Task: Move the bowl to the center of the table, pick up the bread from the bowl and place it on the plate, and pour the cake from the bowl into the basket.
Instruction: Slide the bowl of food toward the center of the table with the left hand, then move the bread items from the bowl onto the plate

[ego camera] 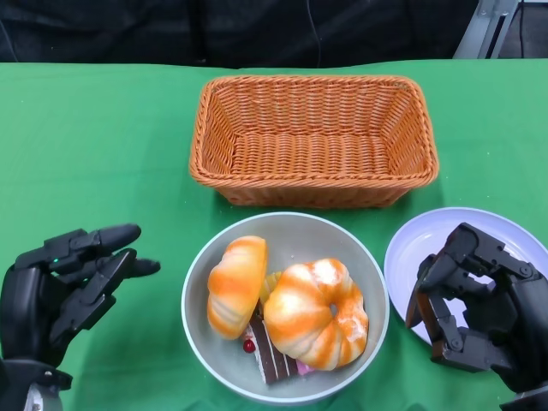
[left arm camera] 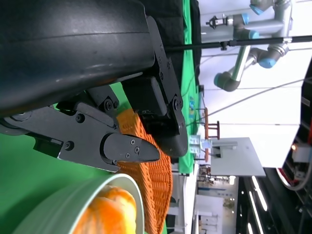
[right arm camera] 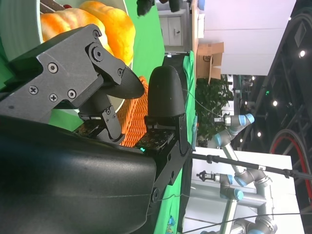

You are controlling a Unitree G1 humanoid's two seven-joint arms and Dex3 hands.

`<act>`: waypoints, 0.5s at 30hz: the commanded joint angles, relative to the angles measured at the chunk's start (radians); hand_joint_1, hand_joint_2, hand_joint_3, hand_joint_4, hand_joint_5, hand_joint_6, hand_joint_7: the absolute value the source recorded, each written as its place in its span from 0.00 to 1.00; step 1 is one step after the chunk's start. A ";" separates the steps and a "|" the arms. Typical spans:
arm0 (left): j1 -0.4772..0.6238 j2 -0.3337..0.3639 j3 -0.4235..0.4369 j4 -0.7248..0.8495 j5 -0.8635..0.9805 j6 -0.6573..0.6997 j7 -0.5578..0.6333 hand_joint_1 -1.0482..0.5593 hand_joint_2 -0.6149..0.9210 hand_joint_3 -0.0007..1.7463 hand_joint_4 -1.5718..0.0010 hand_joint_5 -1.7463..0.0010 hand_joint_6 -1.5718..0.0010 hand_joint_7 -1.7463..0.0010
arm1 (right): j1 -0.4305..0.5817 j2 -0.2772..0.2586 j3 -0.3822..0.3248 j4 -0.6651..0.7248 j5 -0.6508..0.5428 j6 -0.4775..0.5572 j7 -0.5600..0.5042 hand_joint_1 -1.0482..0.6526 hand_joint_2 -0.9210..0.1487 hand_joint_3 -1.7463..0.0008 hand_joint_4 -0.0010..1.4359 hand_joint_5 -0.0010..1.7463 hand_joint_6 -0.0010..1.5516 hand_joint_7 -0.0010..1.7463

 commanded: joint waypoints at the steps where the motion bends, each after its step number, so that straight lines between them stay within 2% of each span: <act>1: -0.003 0.011 0.014 0.018 0.009 -0.025 0.020 0.56 1.00 0.15 0.44 0.32 0.15 0.91 | 0.001 -0.017 -0.017 -0.002 0.017 -0.009 0.003 0.58 0.33 0.34 0.50 0.96 0.42 0.84; 4: -0.016 0.013 0.025 0.042 -0.004 -0.036 0.006 0.56 1.00 0.16 0.47 0.27 0.18 0.88 | 0.004 -0.015 -0.015 -0.004 0.023 -0.002 0.004 0.59 0.37 0.29 0.50 0.97 0.42 0.85; 7: -0.028 0.017 0.034 0.071 -0.005 -0.045 0.010 0.55 1.00 0.17 0.47 0.26 0.19 0.87 | 0.006 -0.017 -0.013 -0.001 0.020 -0.004 0.005 0.59 0.36 0.31 0.50 0.97 0.41 0.85; 11: -0.037 0.014 0.039 0.084 -0.004 -0.051 0.005 0.55 1.00 0.17 0.47 0.25 0.31 0.65 | 0.002 -0.015 -0.013 0.007 0.015 -0.008 0.004 0.58 0.34 0.33 0.50 0.96 0.42 0.83; 15: -0.037 0.014 0.032 0.083 0.010 -0.061 0.006 0.55 1.00 0.17 0.47 0.25 0.33 0.61 | 0.000 -0.016 -0.015 0.007 0.017 -0.006 0.004 0.58 0.35 0.33 0.50 0.96 0.42 0.83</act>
